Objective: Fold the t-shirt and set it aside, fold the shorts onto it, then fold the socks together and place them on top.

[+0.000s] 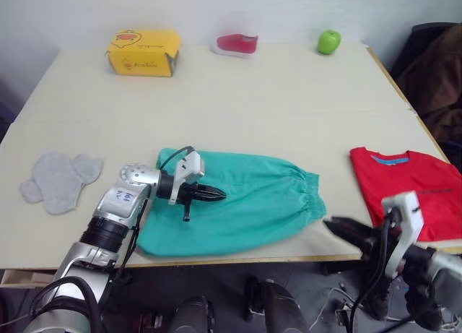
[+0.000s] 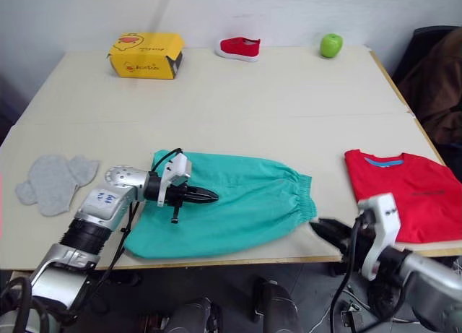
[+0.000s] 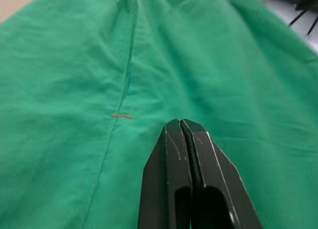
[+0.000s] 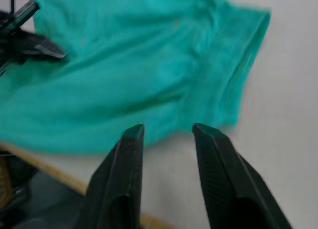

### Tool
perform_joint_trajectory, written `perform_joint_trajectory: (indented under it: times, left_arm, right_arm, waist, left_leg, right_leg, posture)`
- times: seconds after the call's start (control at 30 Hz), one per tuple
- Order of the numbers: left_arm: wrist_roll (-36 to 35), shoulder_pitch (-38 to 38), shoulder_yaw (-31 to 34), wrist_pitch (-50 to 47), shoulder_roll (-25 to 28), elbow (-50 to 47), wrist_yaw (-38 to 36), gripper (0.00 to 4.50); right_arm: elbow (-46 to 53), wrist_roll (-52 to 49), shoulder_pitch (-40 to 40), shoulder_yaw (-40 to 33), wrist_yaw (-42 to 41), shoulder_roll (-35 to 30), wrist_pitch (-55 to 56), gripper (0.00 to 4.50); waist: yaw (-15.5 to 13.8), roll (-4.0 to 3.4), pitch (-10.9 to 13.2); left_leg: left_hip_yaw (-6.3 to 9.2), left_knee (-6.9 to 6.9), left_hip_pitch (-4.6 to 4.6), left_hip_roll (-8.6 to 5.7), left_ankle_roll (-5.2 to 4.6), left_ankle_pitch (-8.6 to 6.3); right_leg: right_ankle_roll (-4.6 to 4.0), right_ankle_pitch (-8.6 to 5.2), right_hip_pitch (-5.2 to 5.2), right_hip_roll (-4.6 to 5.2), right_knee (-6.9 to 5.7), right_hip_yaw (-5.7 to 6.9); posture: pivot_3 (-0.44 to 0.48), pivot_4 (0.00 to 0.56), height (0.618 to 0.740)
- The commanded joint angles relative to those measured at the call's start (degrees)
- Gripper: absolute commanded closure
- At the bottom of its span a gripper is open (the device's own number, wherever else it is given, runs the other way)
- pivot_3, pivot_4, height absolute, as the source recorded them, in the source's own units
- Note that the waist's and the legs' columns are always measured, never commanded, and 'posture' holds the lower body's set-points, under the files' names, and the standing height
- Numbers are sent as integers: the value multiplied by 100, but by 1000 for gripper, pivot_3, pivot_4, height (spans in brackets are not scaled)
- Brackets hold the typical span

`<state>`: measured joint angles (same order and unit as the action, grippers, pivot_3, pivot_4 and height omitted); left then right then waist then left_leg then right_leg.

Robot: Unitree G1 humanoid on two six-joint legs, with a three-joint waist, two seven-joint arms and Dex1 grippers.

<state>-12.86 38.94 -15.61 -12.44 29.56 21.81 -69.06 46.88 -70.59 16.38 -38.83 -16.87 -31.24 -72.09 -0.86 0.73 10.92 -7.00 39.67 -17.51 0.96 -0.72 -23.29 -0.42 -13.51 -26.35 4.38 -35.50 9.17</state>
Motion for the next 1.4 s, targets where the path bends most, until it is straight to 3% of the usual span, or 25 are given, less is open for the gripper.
perform_joint_trajectory:
  times: [0.03,0.17,0.4,0.63,0.8,1.1,1.23,1.4]
  left_arm:
    - [362,242,-114,662,-168,588,-89,4500]
    - [570,321,-139,1010,-290,979,-134,4500]
    - [752,294,-82,1191,-287,1103,-72,4500]
    - [904,230,-10,1270,-260,1117,175,4500]
    - [980,126,37,1240,-208,1028,319,4500]
    - [1035,-71,104,1065,-179,796,590,4500]
    - [941,-59,218,871,-153,598,701,4500]
    - [800,-113,459,550,75,-13,759,4500]
  right_arm:
    - [92,-1097,413,161,1206,385,553,1532]
    - [-428,-1650,440,783,2173,733,1169,120]
    - [-1500,-1734,-366,1741,2725,1059,1775,52]
    - [-2221,-1409,-1180,2309,2676,992,1949,52]
    - [-2269,-1182,-1504,2404,2442,950,2111,1262]
    - [-1743,-1085,-1945,2632,1724,451,2050,4475]
    - [-1645,-885,-2730,3008,1166,12,1868,4475]
    - [-2175,-200,-4545,4052,122,-44,1546,4475]
  waist:
    - [13,8,-4]
    - [17,15,-9]
    - [16,34,-23]
    - [44,42,-28]
    - [71,46,-30]
    - [85,46,-30]
    - [88,46,-30]
    - [108,43,-28]
  left_leg:
    - [0,-1,6,0,-1,0]
    - [-4,-16,17,0,2,2]
    - [-4,-17,22,1,2,5]
    - [-4,-17,28,3,0,6]
    - [-2,-18,30,4,0,6]
    - [-1,-19,29,4,-1,6]
    - [0,-19,29,4,-1,6]
    - [-1,-20,30,6,1,10]
  right_leg:
    - [1,0,2,1,0,-3]
    - [-2,-3,3,2,-3,-9]
    - [-3,-5,4,4,-2,-9]
    - [-3,-4,10,5,-3,-9]
    - [-3,-4,12,5,-3,-9]
    - [-3,-5,11,6,-2,-8]
    - [-3,-5,8,7,-2,-7]
    - [-4,-5,-17,6,-6,-3]
  posture:
    - [0,150,740]
    - [0,150,740]
    - [0,150,740]
    - [0,150,740]
    - [0,150,740]
    - [0,150,740]
    - [0,150,740]
    - [0,150,740]
